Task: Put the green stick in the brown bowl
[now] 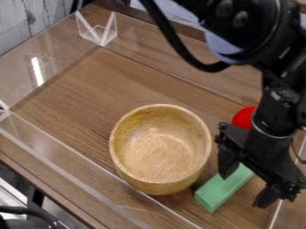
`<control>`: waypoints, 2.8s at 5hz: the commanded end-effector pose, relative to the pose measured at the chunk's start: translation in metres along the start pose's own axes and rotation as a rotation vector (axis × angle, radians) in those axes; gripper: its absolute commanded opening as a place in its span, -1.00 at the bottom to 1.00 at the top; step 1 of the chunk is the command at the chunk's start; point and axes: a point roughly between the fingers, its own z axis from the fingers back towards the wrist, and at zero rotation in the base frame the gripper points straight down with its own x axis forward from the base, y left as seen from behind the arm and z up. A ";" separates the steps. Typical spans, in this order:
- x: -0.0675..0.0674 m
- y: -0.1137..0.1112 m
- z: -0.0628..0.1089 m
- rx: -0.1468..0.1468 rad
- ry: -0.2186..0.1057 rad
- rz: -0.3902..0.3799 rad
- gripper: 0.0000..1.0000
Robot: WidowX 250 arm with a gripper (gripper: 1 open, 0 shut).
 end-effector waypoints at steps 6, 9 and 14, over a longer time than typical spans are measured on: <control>0.011 0.012 -0.003 -0.039 -0.044 -0.126 1.00; 0.008 0.045 -0.024 -0.049 -0.025 -0.144 -1.00; -0.006 0.050 0.024 -0.023 -0.067 -0.072 -1.00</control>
